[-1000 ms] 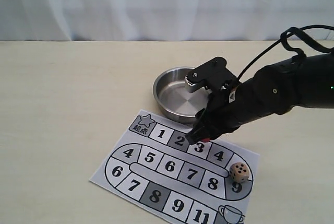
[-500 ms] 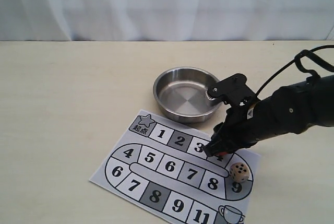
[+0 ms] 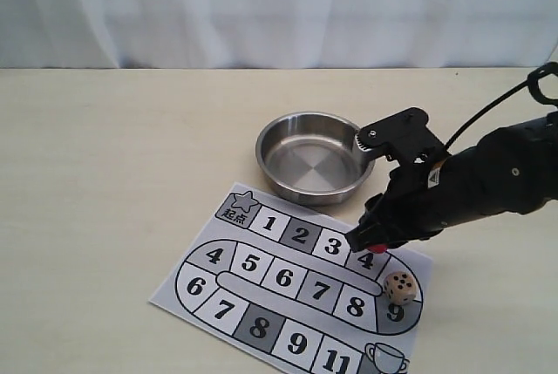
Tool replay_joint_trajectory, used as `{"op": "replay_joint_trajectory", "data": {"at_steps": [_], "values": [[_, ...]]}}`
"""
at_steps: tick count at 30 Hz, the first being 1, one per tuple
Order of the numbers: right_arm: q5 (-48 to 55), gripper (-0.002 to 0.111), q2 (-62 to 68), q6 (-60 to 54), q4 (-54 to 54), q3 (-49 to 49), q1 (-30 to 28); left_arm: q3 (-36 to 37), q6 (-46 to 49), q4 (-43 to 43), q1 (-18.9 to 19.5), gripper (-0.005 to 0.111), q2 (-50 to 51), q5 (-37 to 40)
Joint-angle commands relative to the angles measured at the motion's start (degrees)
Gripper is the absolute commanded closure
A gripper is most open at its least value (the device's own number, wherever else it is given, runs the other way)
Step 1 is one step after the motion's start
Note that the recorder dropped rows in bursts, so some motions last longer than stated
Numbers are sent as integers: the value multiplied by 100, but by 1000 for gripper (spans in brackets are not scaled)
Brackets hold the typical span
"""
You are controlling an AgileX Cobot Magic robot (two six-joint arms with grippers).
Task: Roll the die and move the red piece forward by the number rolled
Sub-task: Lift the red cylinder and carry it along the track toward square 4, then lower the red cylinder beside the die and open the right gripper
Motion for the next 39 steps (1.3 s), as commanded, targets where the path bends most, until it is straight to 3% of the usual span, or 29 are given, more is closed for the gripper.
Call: {"op": "replay_joint_trajectory", "data": {"at_steps": [1,7,36,39], "values": [[43,104,-58,275,-83,189,-77,-34,-11,-7,-36,107,-6,-36],[-804,104,-58,520,-83,833,-652,-34,-11,-7,-36,107,-6,-36],[-608,104,-47,519,431,880,-668,-34,-11,-7,-36,107,-6,-36],[-610,99,-47,519,431,880,-668,-34,-11,-7,-36,107,-6,-36]]}}
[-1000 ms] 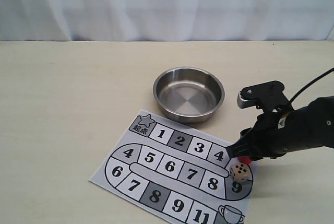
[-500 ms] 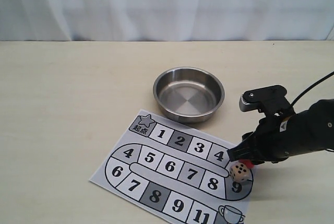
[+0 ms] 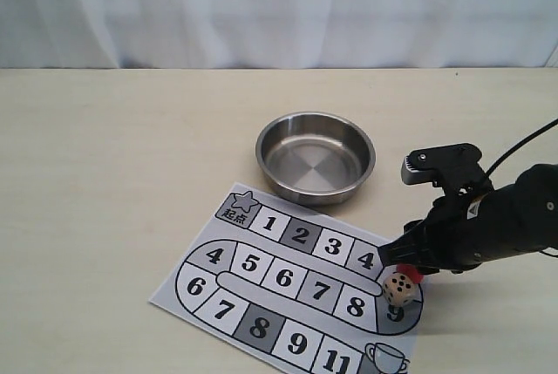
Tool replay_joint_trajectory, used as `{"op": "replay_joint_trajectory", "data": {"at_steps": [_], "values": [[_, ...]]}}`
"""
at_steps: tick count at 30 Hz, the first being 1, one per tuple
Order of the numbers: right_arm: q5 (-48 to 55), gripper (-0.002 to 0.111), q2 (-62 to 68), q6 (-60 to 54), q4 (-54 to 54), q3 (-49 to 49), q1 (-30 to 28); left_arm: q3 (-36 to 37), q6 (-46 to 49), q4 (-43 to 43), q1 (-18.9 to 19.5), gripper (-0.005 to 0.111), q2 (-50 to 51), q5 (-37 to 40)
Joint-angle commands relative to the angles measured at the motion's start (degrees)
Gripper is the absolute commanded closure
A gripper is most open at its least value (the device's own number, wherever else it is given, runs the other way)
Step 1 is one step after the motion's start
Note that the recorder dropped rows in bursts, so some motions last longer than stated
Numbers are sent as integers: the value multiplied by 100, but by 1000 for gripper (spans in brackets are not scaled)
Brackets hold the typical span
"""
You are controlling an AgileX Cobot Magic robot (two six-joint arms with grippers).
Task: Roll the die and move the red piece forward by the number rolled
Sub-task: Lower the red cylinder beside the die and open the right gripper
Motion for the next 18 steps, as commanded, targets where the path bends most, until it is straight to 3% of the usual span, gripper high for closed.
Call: {"op": "replay_joint_trajectory", "data": {"at_steps": [1,6,18], "values": [[-97,95,-43,1,22,17,-46,-34,-11,-7,-36,107,-6,-36],[-97,77,25,1,135,17,-46,-34,-11,-7,-36,107,-6,-36],[-208,49,85,1,135,17,-46,-34,-11,-7,-36,107,-6,-36]]}}
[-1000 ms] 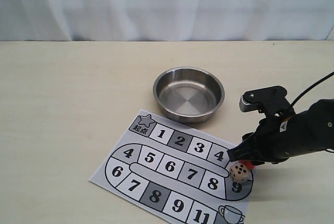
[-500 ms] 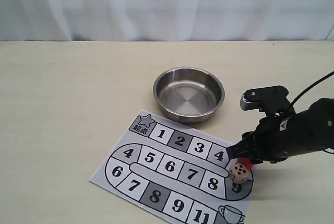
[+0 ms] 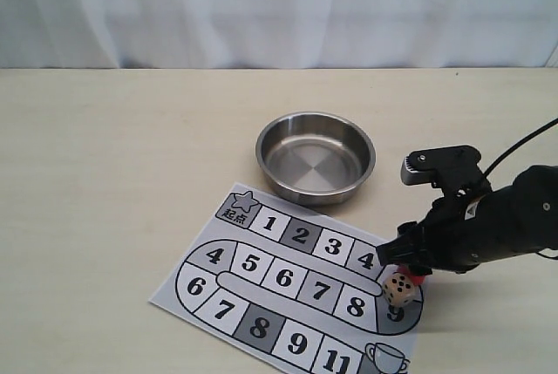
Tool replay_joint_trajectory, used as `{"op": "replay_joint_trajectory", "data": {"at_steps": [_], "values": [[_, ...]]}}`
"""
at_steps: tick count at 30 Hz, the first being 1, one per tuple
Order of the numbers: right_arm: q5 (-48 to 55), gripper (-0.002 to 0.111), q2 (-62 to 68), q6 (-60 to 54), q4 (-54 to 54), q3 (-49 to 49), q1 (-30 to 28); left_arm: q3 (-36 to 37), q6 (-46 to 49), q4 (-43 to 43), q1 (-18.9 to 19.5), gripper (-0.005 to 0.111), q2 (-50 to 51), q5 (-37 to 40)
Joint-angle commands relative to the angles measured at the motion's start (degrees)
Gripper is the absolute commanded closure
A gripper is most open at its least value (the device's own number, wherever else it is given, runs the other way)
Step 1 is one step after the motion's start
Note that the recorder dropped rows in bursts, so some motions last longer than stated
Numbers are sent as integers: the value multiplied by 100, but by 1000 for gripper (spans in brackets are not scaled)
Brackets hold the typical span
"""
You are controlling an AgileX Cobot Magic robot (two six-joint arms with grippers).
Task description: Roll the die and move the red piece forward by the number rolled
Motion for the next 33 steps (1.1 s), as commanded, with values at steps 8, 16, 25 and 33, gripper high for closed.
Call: {"op": "replay_joint_trajectory", "data": {"at_steps": [8,16,25,33], "values": [[-189,47,-143,16,51,-86,-46,-34,-11,-19,-36,107,-6,-26],[1096,49,-357,319,51,-822,-67,-34,-11,-19,-36,107,-6,-26],[1888,100,-357,333,-66,-1434,-288,-34,-11,-19,-36,107,-6,-26],[1966,104,-357,-88,-475,-1475,-1146,-34,-11,-19,-36,107,-6,-26]]}}
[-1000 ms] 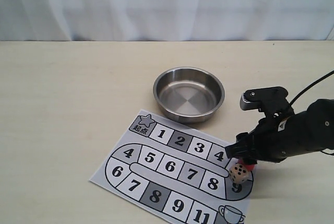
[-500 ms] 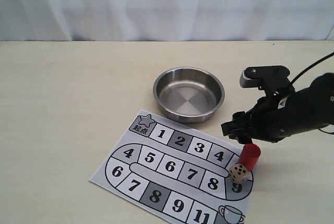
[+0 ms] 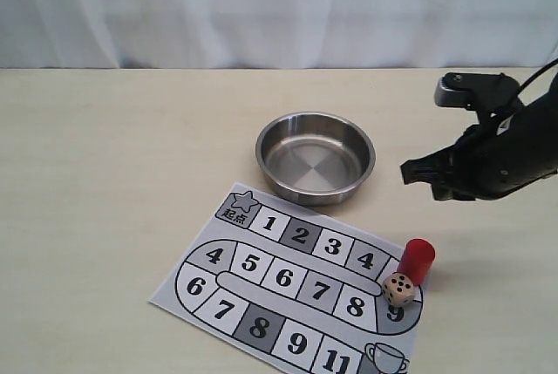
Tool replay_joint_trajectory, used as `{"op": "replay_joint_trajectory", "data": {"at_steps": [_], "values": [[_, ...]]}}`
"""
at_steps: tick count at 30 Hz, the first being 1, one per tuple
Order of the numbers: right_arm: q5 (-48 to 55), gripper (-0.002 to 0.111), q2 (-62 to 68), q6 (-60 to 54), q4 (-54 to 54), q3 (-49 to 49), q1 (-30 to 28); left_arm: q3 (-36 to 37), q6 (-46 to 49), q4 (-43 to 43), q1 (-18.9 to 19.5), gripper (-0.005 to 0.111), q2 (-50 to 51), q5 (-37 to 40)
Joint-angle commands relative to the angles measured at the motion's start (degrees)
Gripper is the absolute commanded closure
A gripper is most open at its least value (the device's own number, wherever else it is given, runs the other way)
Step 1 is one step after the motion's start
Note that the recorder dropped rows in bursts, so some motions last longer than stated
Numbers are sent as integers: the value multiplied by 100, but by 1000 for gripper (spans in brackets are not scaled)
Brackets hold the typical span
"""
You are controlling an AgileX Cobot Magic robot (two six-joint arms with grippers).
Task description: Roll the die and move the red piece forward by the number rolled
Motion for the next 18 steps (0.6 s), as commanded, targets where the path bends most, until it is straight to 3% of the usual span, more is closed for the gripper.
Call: {"op": "replay_joint_trajectory", "data": {"at_steps": [1,8,18], "values": [[80,104,-36,-403,-290,-24,-335,-34,-11,-19,-36,107,-6,-40],[76,104,-36,-698,-772,-24,-362,-34,-11,-19,-36,107,-6,-40],[536,104,-415,-82,-865,-111,-362,-34,-11,-19,-36,107,-6,-40]]}}
